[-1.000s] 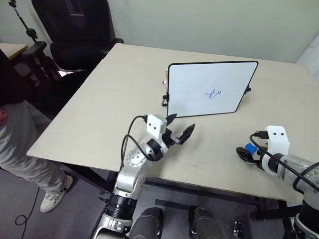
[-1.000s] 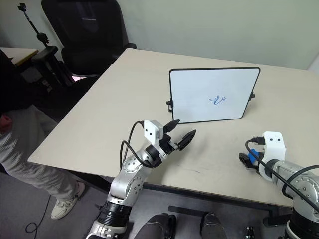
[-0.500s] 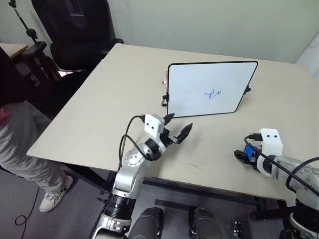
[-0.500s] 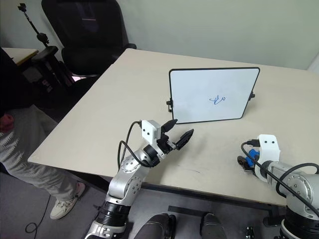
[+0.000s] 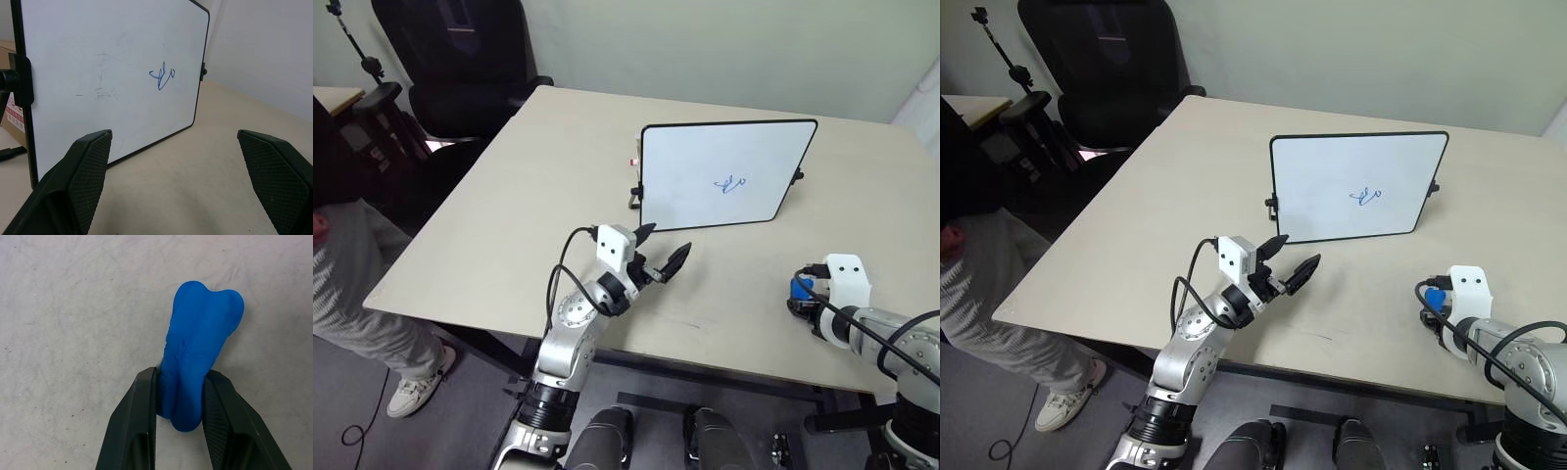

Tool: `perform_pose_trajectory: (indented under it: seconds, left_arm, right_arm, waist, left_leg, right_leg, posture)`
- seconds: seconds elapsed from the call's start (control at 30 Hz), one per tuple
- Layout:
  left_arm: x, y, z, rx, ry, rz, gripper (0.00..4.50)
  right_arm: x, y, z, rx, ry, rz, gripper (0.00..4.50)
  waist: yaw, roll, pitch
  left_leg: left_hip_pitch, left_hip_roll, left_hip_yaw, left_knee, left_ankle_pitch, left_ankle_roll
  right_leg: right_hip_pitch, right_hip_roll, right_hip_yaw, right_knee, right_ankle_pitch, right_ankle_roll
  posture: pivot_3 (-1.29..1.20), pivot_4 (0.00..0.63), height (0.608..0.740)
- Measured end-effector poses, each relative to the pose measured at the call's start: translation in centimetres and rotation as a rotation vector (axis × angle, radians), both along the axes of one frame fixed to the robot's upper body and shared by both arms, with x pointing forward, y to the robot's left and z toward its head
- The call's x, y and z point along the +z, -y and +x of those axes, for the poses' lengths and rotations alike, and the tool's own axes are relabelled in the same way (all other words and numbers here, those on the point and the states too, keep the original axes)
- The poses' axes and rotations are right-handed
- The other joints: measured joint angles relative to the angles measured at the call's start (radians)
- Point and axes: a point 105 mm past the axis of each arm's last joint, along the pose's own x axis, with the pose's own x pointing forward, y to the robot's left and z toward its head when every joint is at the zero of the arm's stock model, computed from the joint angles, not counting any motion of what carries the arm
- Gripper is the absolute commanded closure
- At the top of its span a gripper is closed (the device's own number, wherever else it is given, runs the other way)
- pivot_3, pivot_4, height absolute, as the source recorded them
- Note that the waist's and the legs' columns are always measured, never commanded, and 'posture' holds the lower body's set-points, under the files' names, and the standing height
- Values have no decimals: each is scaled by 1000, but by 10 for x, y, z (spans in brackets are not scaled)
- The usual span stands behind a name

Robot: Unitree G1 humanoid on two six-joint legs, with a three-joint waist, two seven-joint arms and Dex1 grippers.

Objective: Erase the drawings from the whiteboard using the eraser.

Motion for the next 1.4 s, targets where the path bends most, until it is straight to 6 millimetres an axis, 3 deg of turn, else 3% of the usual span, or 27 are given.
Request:
perform_pose_trajectory:
  seconds: [0.13,0.37,0.67,0.83,1.03,1.4]
  left_arm:
    - [0,0,0,0,0,0,0]
    - [0,0,0,-1,0,-1,0]
    - [3,1,-1,-9,6,-3,0]
    - [3,1,-1,-11,5,-5,0]
    - [3,1,-1,-10,4,-3,0]
    - [4,-1,-2,-2,11,6,0]
  right_arm:
    - [4,-6,2,39,13,4,3978]
    - [36,-29,16,160,152,-7,3992]
    - [75,-82,60,315,345,118,3992]
    - [99,-107,89,375,428,151,3992]
    - [92,-122,108,405,416,148,3992]
    - [77,-115,135,336,375,151,3992]
  waist:
    - [0,0,0]
    - [0,0,0]
    - [-1,1,0]
    - [0,1,0]
    - [2,1,0]
    - [2,1,0]
  left_leg:
    - [0,0,0,0,0,0]
    - [0,0,0,0,0,0]
    - [-1,0,0,0,2,-2]
    - [-1,0,0,-1,5,-9]
    - [-3,0,0,0,4,-12]
    - [-3,0,0,0,4,-12]
  right_leg:
    - [0,0,0,0,0,0]
    - [0,0,0,0,0,0]
    - [-2,0,0,0,1,-1]
    - [-3,0,0,0,8,-12]
    - [-4,0,0,-1,7,-13]
    - [-6,0,0,0,10,-19]
  posture:
    - [0,150,740]
    - [0,150,740]
    - [0,150,740]
    - [0,150,740]
    - [0,150,740]
    - [0,150,740]
